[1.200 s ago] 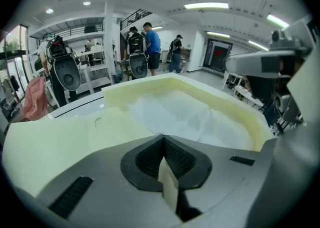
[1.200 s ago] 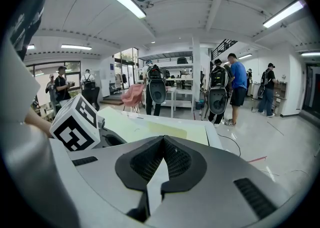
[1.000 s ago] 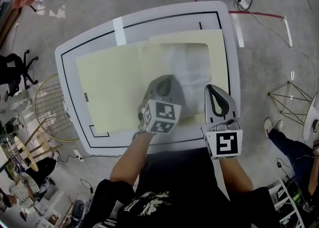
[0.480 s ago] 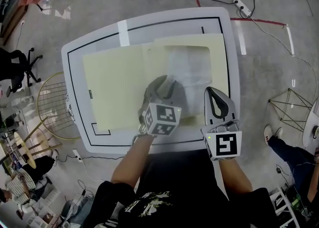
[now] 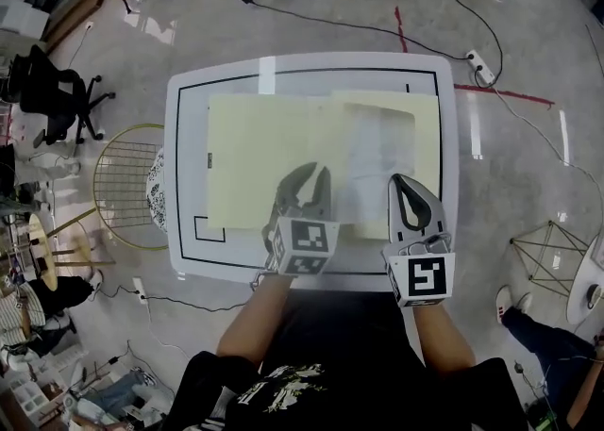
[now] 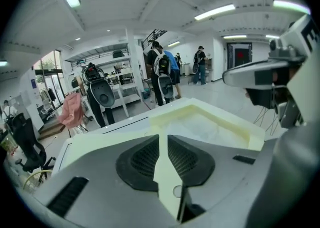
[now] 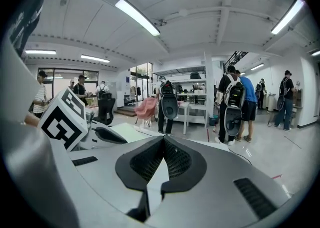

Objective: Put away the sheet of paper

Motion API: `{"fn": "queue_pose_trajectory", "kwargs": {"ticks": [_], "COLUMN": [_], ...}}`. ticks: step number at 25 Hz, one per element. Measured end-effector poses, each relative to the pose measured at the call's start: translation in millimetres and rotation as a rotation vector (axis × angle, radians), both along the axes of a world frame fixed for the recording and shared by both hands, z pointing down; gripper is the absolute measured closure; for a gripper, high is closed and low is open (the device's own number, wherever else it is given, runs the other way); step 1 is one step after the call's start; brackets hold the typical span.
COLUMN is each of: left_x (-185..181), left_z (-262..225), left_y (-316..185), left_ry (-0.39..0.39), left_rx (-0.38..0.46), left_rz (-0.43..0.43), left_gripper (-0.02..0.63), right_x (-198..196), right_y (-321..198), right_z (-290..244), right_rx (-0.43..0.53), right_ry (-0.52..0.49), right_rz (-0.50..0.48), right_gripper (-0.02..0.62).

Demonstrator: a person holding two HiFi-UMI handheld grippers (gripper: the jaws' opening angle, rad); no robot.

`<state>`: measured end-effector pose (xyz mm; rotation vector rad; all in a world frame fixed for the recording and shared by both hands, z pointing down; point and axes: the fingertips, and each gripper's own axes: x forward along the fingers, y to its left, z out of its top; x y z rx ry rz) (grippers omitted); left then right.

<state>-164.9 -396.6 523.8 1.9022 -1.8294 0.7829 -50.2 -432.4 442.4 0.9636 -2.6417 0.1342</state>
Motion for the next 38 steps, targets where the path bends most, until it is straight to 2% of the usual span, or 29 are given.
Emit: {"fn": "queue_pose_trajectory", "kwargs": {"ticks": [4, 8, 16, 29, 33, 38], "left_x": [-9.3, -9.5, -27.2, -57.8, -65.0, -77.1], "left_z": [-25.6, -49.9, -112.8, -189.7, -200.6, -196.1], "left_y": [6.1, 9.1, 21.6, 52.6, 65.9, 77.5], "left_ry": [-0.013, -0.018, 0.015, 0.089, 0.079, 0.075], "left_rx": [0.069, 0.147, 0.32, 0.569, 0.605, 0.6], "left_rz": [-0.039, -0.036, -0.038, -0.046, -0.067, -0.072], "left_gripper": [0.573, 0.594, 0.604, 0.604, 0.604, 0.604], "right_x": [-11.9, -13.9, -28.8, -51.6, -49.9, -56.4], "right_y": [1.3, 8.0, 20.1, 46.3, 51.9, 60.4], "right_z": [-23.8, -38.4, -66.5, -109.7, -114.3, -110.7], "right_rx": [0.061, 0.1, 0.158, 0.213, 0.201, 0.203], "right_ry": [-0.032, -0.045, -0.047, -0.124, -0.148, -0.143], "right_rz": [-0.025, -0.015, 0.024, 0.039, 0.048, 0.049], "right_gripper": [0.598, 0.598, 0.598, 0.598, 0.598, 0.598]}}
